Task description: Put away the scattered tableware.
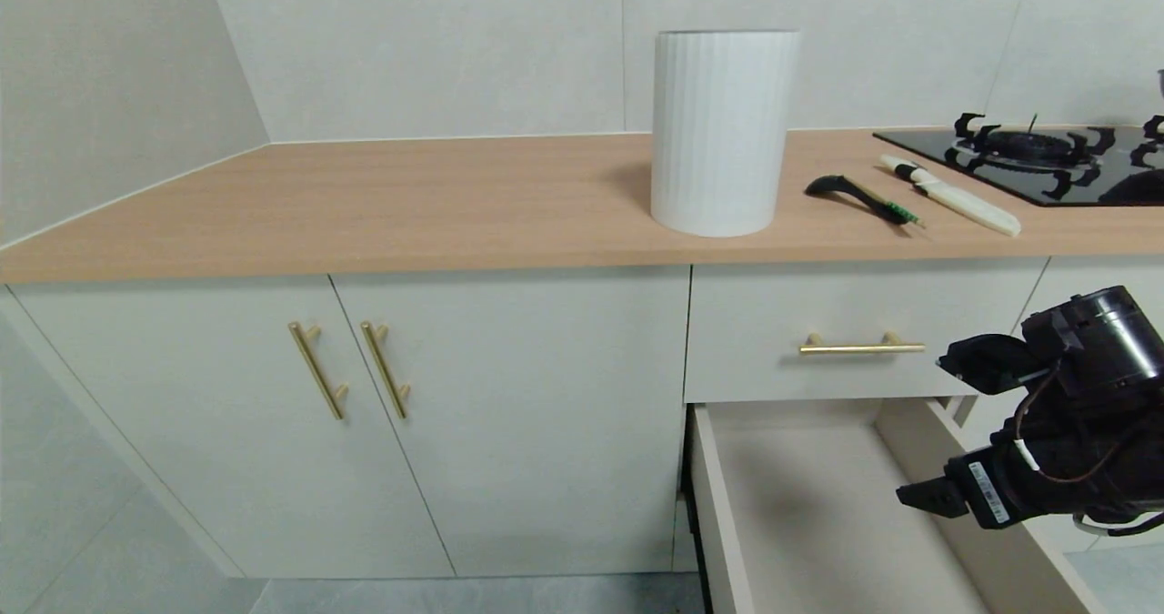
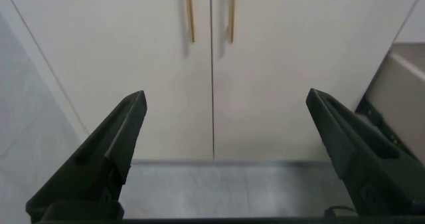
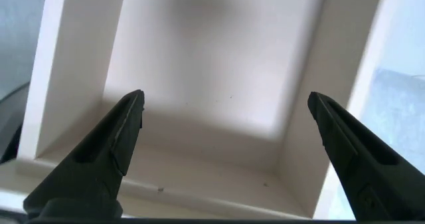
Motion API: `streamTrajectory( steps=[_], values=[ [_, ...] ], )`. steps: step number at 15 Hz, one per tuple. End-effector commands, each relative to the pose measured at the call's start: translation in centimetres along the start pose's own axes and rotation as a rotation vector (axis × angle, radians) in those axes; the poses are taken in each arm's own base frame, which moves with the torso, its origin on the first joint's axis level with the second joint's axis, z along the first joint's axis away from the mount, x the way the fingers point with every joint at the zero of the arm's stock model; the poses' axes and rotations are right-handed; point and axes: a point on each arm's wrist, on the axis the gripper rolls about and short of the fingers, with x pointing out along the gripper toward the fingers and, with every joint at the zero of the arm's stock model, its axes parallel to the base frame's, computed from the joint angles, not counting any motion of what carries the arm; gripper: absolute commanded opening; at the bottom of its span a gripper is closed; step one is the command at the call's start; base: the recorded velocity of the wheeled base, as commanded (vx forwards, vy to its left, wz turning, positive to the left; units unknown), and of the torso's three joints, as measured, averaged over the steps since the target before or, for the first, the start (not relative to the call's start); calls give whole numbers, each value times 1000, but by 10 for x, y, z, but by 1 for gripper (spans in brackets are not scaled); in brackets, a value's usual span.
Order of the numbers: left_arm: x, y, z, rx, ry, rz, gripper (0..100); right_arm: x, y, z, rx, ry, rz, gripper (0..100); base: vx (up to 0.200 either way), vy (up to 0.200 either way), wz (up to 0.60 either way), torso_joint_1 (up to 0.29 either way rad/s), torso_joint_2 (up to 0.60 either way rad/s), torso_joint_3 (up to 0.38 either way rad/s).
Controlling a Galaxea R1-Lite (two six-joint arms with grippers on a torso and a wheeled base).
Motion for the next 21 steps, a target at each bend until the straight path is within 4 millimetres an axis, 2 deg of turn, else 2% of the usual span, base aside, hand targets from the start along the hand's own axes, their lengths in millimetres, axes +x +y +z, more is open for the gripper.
streamTrajectory(
  steps=[1, 16, 18, 20, 21],
  values=[
    [0, 0, 0, 0, 1, 0, 100, 0, 0, 0, -2, 0, 0, 100, 0, 0, 0, 173, -569, -305],
    [0, 0, 0, 0, 2, 1, 100, 0, 0, 2, 2, -9, -2, 100, 0, 0, 0, 184, -455, -267],
    [0, 0, 0, 0, 2, 1, 100, 0, -1, 14, 8, -88, -10, 100, 0, 0, 0, 44, -83, -44],
    [0, 0, 0, 0, 2, 0, 100, 2, -4, 42, 28, -161, -20, 100, 0, 0, 0, 0, 0, 0],
    [0, 0, 0, 0, 1, 1, 100, 2, -4, 50, 30, -176, -20, 100, 0, 0, 0, 0, 0, 0]
  ],
)
